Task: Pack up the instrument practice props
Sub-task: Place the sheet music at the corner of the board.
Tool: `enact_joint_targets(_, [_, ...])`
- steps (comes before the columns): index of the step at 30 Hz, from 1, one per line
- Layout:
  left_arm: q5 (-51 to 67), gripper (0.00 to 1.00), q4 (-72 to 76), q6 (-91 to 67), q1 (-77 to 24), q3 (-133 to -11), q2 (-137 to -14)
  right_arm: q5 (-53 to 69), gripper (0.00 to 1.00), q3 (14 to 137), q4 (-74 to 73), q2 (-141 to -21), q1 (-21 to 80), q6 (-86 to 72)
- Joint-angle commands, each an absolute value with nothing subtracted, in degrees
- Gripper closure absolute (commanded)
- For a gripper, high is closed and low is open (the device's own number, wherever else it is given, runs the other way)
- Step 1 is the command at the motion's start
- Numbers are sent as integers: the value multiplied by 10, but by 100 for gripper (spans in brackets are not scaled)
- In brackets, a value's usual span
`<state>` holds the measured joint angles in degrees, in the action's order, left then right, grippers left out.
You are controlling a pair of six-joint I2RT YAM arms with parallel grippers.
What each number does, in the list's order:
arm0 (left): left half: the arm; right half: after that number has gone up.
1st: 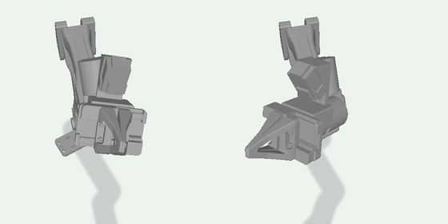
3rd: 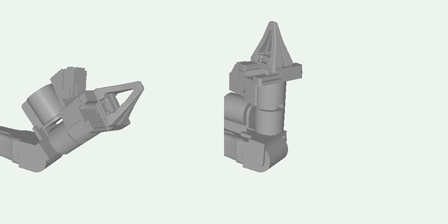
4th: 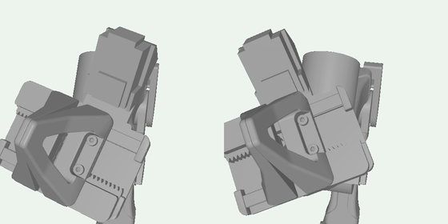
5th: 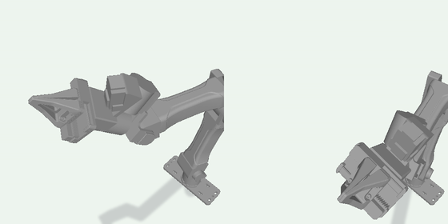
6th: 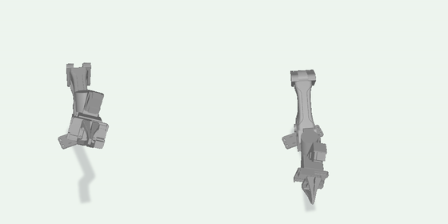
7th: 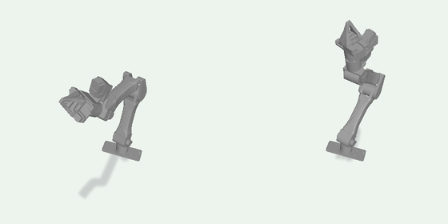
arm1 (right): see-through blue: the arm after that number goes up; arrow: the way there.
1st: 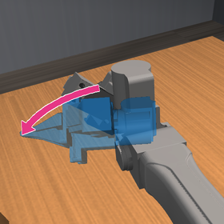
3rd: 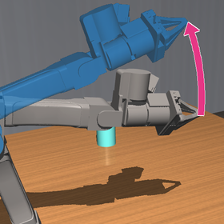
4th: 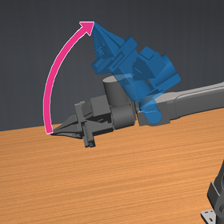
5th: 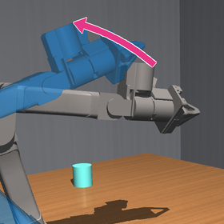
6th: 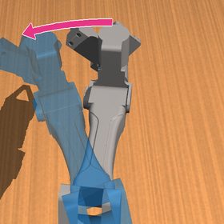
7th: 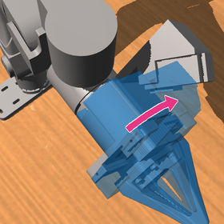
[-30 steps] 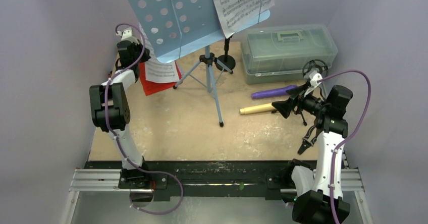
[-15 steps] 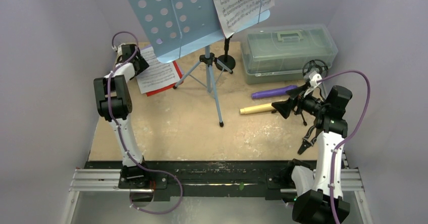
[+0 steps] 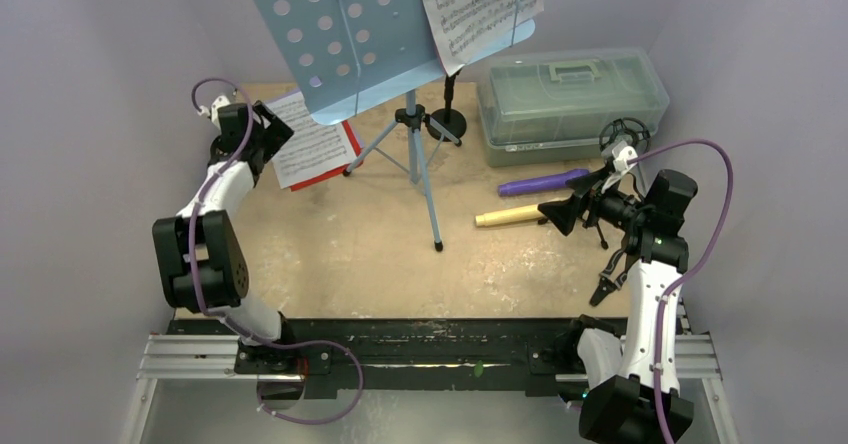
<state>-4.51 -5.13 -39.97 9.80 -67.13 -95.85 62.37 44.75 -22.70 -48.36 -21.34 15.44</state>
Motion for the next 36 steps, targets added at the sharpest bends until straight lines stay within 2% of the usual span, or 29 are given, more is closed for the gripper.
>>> enact_joint_targets(1, [21,3,-9,-448,101,-574,-856,629,1,446,-221,-482,-214,163])
enact_joint_targets(6, [108,0,18,-434,101,-486,-784,636,1,447,-223,-479,-214,176])
enact_joint_targets(13, [183,2,5,-327,71,-411,-674,657,1,459,-282,-478,-214,255])
enact_joint_targets(16, [174,3,-36,-257,11,-414,-613,692,1,461,-294,-477,-214,280])
enact_joint_targets(20, [103,2,-94,-190,-58,-406,-547,695,1,486,-324,-472,-214,309])
enact_joint_targets(23, [50,0,-104,-171,-102,-387,-498,706,1,572,-389,-500,-214,365])
enact_joint_targets(26, [54,0,-89,-177,-108,-381,-483,723,1,677,-407,-556,-214,351])
enact_joint_targets(29, [61,0,-97,-180,-108,-391,-493,741,1,766,-372,-614,-205,280])
enact_joint_targets(33, [71,0,-93,-188,-108,-389,-488,686,1,868,-268,-664,-146,135])
enact_joint_targets(36, [75,0,-90,-193,-108,-387,-487,683,1,937,-227,-701,-108,93])
